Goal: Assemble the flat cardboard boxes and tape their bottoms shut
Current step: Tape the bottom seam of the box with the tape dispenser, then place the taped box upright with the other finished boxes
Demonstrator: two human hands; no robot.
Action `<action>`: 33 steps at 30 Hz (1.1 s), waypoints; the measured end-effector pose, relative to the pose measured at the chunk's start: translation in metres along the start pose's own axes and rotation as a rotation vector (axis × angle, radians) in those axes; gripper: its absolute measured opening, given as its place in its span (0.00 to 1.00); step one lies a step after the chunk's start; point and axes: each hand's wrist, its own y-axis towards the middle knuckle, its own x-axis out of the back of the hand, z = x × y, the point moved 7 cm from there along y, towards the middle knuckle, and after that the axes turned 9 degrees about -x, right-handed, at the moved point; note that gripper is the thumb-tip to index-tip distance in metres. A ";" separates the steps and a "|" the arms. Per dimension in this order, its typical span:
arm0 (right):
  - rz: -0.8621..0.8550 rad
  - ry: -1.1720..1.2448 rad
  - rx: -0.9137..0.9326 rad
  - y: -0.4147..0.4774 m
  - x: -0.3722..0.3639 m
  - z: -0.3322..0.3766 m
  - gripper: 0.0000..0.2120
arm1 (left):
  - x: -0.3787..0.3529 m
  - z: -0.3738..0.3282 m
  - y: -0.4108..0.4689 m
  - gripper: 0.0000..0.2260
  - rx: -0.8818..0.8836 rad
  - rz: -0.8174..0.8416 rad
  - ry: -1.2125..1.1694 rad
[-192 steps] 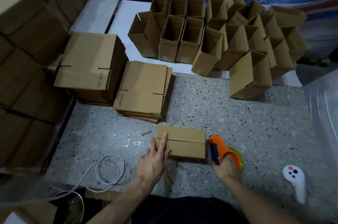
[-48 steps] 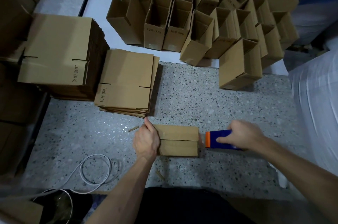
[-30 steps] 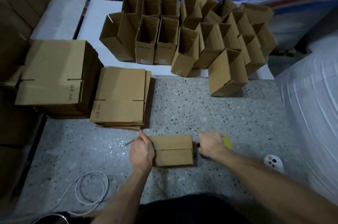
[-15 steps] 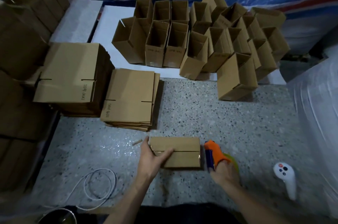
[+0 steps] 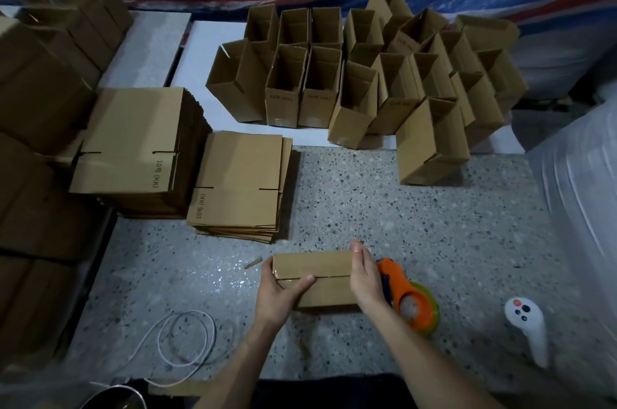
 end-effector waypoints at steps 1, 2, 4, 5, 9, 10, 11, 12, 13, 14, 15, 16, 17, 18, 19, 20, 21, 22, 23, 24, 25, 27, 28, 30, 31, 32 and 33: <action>0.031 0.027 0.001 0.002 0.000 -0.001 0.22 | 0.000 0.001 -0.001 0.35 0.020 0.010 -0.011; 0.058 0.039 0.001 0.003 0.000 -0.001 0.22 | 0.001 0.002 -0.001 0.34 0.042 0.015 -0.017; 0.100 0.012 -0.010 0.005 -0.001 0.001 0.21 | 0.005 0.003 -0.002 0.30 0.136 0.023 -0.047; 0.113 -0.001 -0.022 0.005 -0.001 0.002 0.20 | 0.006 0.006 -0.003 0.29 0.206 0.035 -0.075; 0.054 -0.076 -0.144 0.001 -0.003 0.002 0.30 | 0.004 -0.002 -0.004 0.31 0.302 0.136 0.011; 0.016 -0.159 -0.192 -0.002 -0.002 0.003 0.34 | 0.006 -0.006 -0.004 0.30 0.332 0.153 0.086; -0.017 -0.274 -0.226 -0.005 0.002 0.004 0.39 | 0.008 -0.007 -0.007 0.30 0.388 0.179 0.131; -0.036 -0.383 -0.246 -0.007 0.006 0.004 0.43 | 0.007 -0.008 -0.010 0.31 0.446 0.208 0.119; -0.042 -0.451 -0.255 -0.007 0.011 0.005 0.44 | 0.006 -0.008 -0.013 0.33 0.485 0.231 0.061; -0.042 -0.475 -0.259 -0.007 0.016 0.006 0.43 | 0.005 -0.009 -0.013 0.33 0.500 0.241 -0.001; -0.039 -0.462 -0.253 -0.006 0.021 0.008 0.40 | 0.005 -0.013 -0.012 0.31 0.485 0.239 -0.042; -0.044 -0.416 -0.252 -0.006 0.027 0.008 0.37 | 0.005 -0.018 -0.011 0.28 0.453 0.220 -0.079; -0.058 -0.348 -0.249 -0.007 0.033 0.008 0.32 | 0.005 -0.023 -0.008 0.26 0.417 0.182 -0.131; -0.072 -0.280 -0.237 -0.008 0.039 0.008 0.27 | 0.006 -0.029 -0.005 0.24 0.383 0.137 -0.199; -0.086 -0.217 -0.210 -0.008 0.045 0.008 0.22 | 0.006 -0.036 -0.003 0.23 0.349 0.090 -0.270; -0.096 -0.152 -0.173 -0.008 0.050 0.011 0.17 | 0.008 -0.043 0.000 0.23 0.311 0.042 -0.337; -0.096 -0.087 -0.130 -0.009 0.054 0.015 0.13 | 0.009 -0.047 0.002 0.24 0.278 -0.003 -0.392; -0.086 -0.030 -0.086 -0.010 0.057 0.019 0.12 | 0.009 -0.051 0.003 0.27 0.255 -0.032 -0.432; -0.069 0.027 -0.050 -0.010 0.060 0.024 0.14 | 0.009 -0.055 0.003 0.32 0.240 -0.029 -0.462; -0.046 0.093 -0.025 -0.010 0.061 0.027 0.18 | 0.007 -0.060 0.002 0.36 0.219 0.011 -0.471; -0.033 0.138 -0.001 -0.010 0.062 0.030 0.22 | 0.005 -0.065 0.002 0.40 0.183 0.080 -0.463; -0.049 0.126 0.048 -0.009 0.066 0.036 0.30 | -0.001 -0.076 0.002 0.40 0.065 0.246 -0.384; -0.074 0.070 0.065 -0.007 0.067 0.038 0.30 | -0.005 -0.081 0.002 0.38 0.002 0.313 -0.329; -0.130 -0.087 0.116 -0.008 0.064 0.046 0.23 | -0.012 -0.081 0.002 0.32 -0.081 0.346 -0.222; -0.135 -0.103 0.101 -0.008 0.059 0.045 0.18 | -0.016 -0.077 0.003 0.29 -0.096 0.326 -0.184; -0.104 -0.059 0.046 -0.010 0.053 0.041 0.13 | -0.020 -0.073 0.003 0.27 -0.091 0.303 -0.162; -0.047 -0.001 -0.028 -0.013 0.044 0.035 0.09 | -0.024 -0.067 0.003 0.25 -0.063 0.288 -0.153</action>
